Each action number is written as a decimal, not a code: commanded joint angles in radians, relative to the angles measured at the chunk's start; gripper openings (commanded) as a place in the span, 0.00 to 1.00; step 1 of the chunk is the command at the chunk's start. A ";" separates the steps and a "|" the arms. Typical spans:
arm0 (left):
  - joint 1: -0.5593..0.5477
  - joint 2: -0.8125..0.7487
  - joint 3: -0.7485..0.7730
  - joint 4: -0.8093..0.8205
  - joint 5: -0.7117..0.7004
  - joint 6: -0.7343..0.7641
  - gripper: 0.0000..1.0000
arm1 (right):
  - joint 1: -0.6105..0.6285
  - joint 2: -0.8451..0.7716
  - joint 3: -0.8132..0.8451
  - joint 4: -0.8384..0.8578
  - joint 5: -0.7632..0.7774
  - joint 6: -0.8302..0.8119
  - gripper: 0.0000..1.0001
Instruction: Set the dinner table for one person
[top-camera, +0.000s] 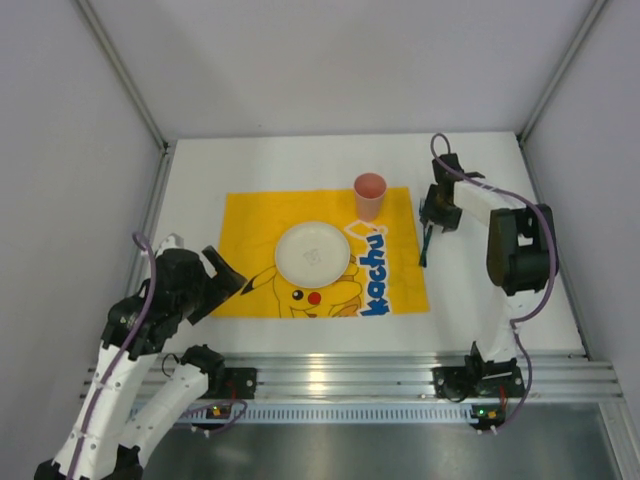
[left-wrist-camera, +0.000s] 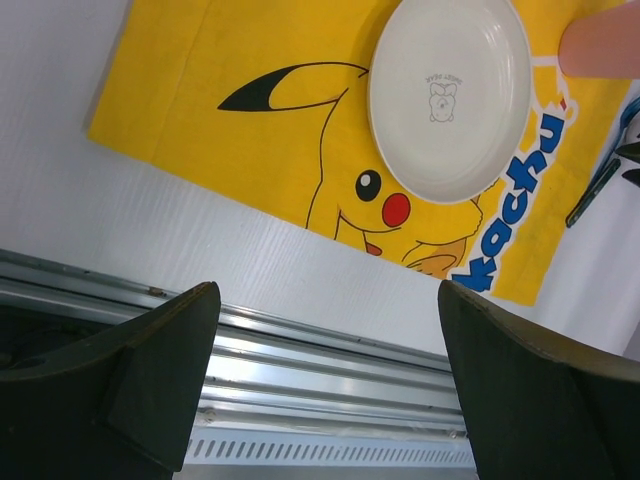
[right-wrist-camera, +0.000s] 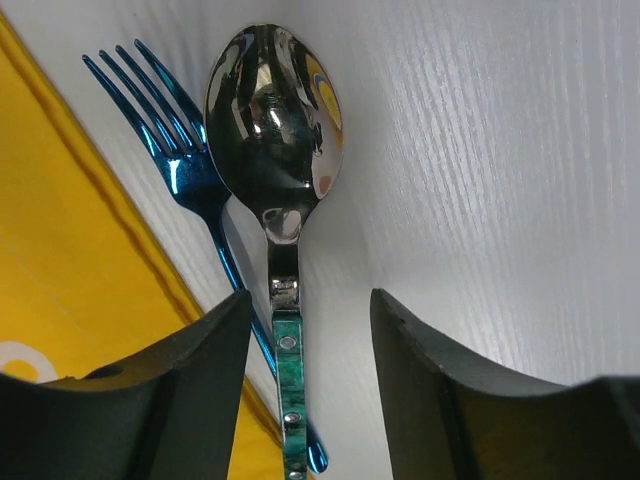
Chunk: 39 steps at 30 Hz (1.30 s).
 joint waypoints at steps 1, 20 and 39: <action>0.004 0.019 0.000 0.005 -0.032 0.016 0.95 | 0.009 0.036 0.051 0.022 0.045 0.009 0.49; 0.004 0.156 0.022 0.068 -0.031 0.082 0.95 | 0.001 0.041 0.064 0.009 0.165 -0.037 0.00; 0.004 0.138 0.042 0.046 0.023 0.118 0.95 | 0.344 -0.548 -0.212 0.058 0.052 0.087 0.00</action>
